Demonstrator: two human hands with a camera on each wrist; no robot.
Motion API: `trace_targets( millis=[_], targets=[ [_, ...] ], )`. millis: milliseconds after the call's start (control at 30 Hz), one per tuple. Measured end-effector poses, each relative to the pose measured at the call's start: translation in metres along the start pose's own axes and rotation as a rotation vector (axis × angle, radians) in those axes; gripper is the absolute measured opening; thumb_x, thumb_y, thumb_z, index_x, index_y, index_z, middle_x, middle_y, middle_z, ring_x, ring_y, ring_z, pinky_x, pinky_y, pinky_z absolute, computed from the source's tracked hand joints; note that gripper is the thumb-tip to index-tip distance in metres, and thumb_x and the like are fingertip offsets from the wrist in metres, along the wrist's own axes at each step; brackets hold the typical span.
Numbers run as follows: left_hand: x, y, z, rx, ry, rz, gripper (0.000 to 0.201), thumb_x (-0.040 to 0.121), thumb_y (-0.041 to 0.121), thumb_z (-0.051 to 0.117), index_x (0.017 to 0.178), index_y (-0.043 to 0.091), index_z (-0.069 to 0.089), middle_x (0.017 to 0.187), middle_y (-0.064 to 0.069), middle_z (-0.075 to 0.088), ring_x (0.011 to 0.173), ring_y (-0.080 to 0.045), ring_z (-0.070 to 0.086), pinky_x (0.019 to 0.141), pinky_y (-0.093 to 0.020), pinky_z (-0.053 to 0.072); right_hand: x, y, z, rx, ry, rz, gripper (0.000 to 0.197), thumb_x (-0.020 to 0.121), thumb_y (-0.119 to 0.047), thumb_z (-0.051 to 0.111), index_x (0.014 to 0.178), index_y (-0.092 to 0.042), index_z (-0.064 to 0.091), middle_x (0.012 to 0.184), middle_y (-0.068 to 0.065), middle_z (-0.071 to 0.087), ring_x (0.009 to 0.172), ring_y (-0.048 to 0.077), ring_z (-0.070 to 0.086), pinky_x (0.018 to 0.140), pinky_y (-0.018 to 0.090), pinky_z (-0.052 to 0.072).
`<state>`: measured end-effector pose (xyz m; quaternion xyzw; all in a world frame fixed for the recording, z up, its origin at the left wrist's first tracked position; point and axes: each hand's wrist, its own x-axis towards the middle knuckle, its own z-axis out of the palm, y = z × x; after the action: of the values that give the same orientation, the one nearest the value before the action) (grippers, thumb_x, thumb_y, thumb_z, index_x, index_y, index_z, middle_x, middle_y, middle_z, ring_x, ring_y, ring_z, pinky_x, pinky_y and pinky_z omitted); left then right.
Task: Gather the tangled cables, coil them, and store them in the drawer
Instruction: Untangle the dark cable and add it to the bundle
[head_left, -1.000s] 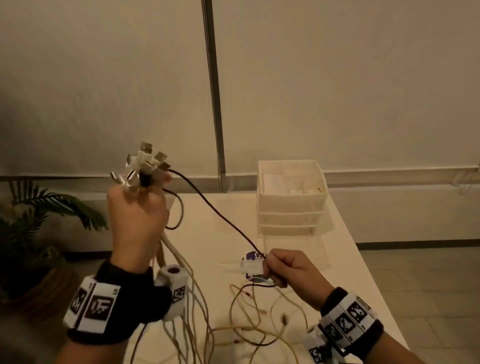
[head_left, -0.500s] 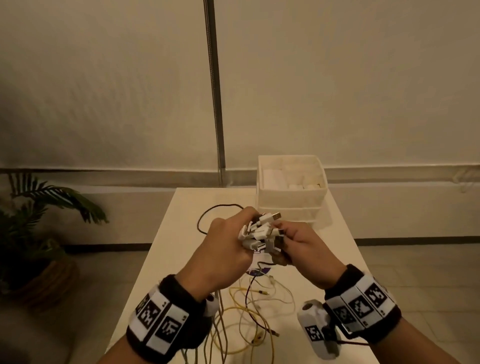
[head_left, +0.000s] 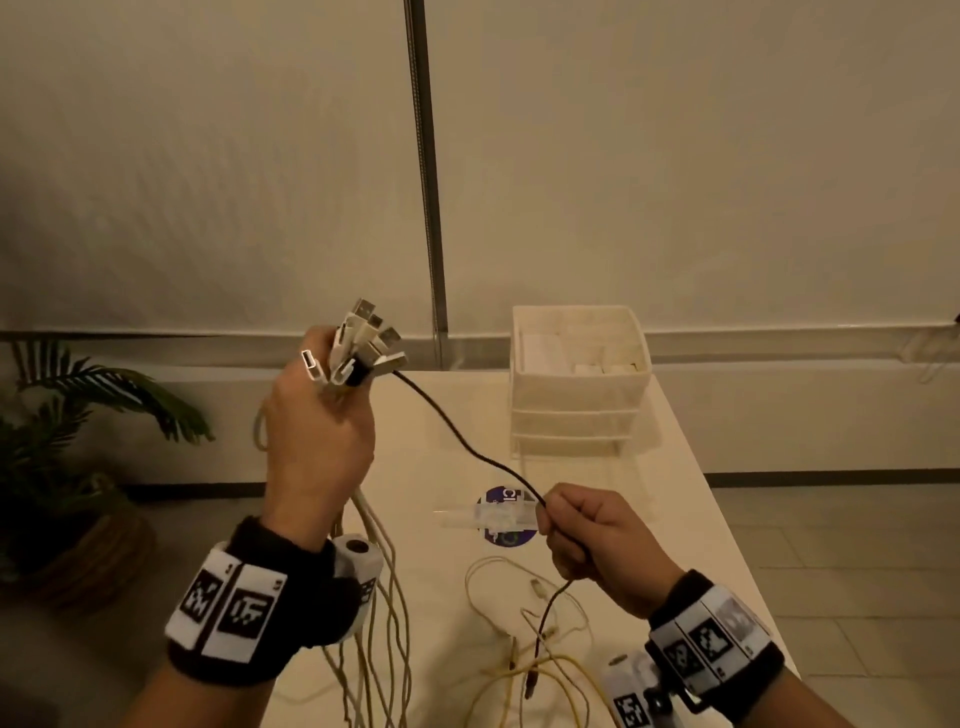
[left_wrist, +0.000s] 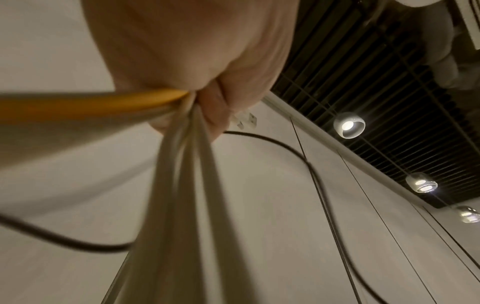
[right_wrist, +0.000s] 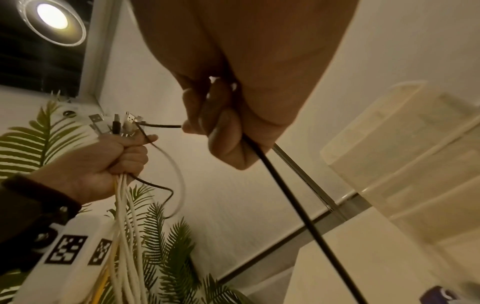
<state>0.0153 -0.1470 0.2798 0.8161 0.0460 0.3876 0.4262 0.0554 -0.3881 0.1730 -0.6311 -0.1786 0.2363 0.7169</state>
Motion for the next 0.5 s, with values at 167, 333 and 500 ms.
trace_targets(
  millis=[167, 333, 500],
  targets=[
    [-0.026, 0.017, 0.005, -0.074, -0.159, 0.198, 0.048, 0.093, 0.009, 0.059, 0.140, 0.019, 0.049, 0.103, 0.028, 0.059, 0.083, 0.018, 0.060, 0.072, -0.001, 0.047, 0.009, -0.023, 0.007, -0.002, 0.047, -0.068, 0.031, 0.095, -0.025, 0.048, 0.070, -0.011, 0.059, 0.047, -0.001, 0.034, 0.044, 0.013, 0.024, 0.049, 0.027, 0.022],
    [-0.049, 0.019, 0.030, 0.039, -0.600, 0.202, 0.053, 0.080, -0.008, 0.057, 0.117, 0.029, 0.066, 0.092, 0.010, 0.075, 0.079, -0.003, 0.067, 0.067, -0.021, 0.053, 0.007, -0.049, 0.016, -0.091, -0.089, -0.161, 0.030, 0.093, -0.023, 0.046, 0.073, -0.010, 0.064, 0.053, 0.005, 0.036, 0.046, 0.010, 0.028, 0.047, 0.022, 0.026],
    [-0.042, 0.011, 0.029, 0.073, -0.352, 0.179, 0.029, 0.085, -0.011, 0.057, 0.085, 0.017, 0.059, 0.065, 0.008, 0.060, 0.060, -0.010, 0.056, 0.047, -0.012, 0.036, 0.006, -0.045, 0.016, -0.154, -0.093, -0.205, 0.029, 0.095, -0.024, 0.046, 0.078, -0.013, 0.066, 0.054, -0.001, 0.041, 0.050, 0.012, 0.033, 0.051, 0.023, 0.030]
  ],
)
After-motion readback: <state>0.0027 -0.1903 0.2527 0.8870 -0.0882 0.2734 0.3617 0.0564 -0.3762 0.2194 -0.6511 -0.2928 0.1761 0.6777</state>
